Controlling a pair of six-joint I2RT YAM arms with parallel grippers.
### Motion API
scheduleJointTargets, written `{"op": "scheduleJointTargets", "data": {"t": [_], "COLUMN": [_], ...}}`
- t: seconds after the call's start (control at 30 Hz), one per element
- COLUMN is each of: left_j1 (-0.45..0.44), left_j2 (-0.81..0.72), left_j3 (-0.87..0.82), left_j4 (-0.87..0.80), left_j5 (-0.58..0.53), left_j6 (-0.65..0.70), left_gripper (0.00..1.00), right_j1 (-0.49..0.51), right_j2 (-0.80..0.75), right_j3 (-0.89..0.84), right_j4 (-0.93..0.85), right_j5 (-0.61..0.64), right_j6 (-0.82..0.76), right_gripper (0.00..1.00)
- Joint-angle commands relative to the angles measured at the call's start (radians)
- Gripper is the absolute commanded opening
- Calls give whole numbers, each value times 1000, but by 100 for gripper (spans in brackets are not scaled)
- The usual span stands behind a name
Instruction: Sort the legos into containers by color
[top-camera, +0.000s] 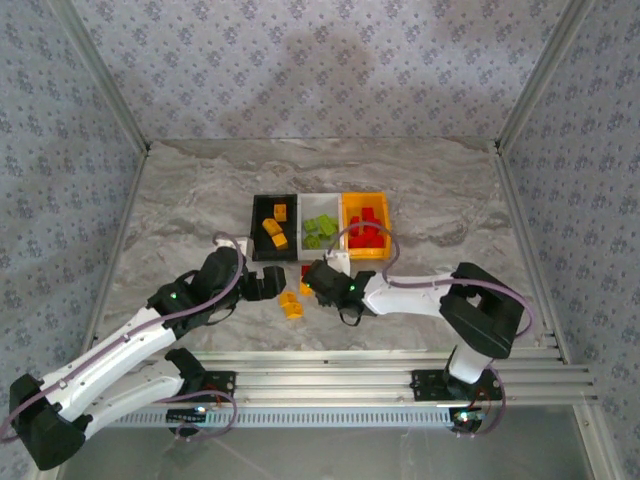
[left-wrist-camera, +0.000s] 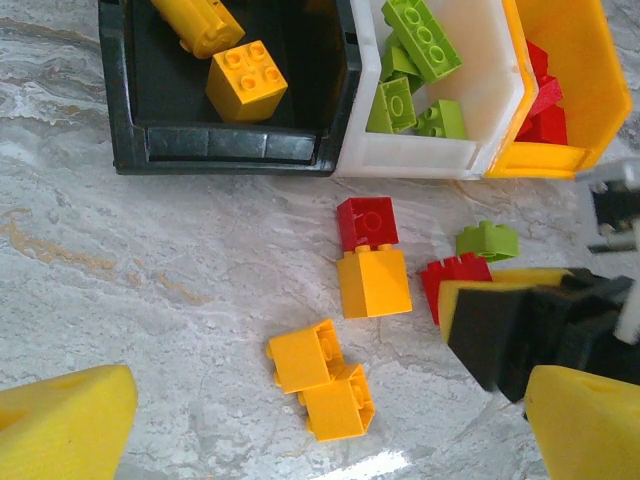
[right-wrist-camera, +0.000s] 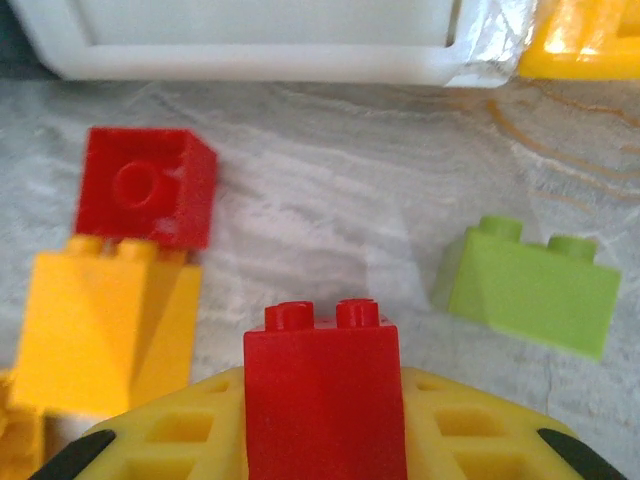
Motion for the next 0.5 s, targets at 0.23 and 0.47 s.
{"op": "scheduleJointTargets", "data": {"t": [0.23,0.47], "left_j1": [6,6], "left_j2": [-25,-32], "left_j3": [-35,-61], "left_j4": [-21,-11], "left_j5": [-16,-1], "left_j6": [-2,-9], "left_gripper": [100,99], "right_j1": [-17,-361], "right_j2": [-351,-289], "right_j3": [-40,60], "right_j4": [-187,-171], "right_j5": [60,-92], "right_j6": [-54,-181], "right_gripper": [26,26]}}
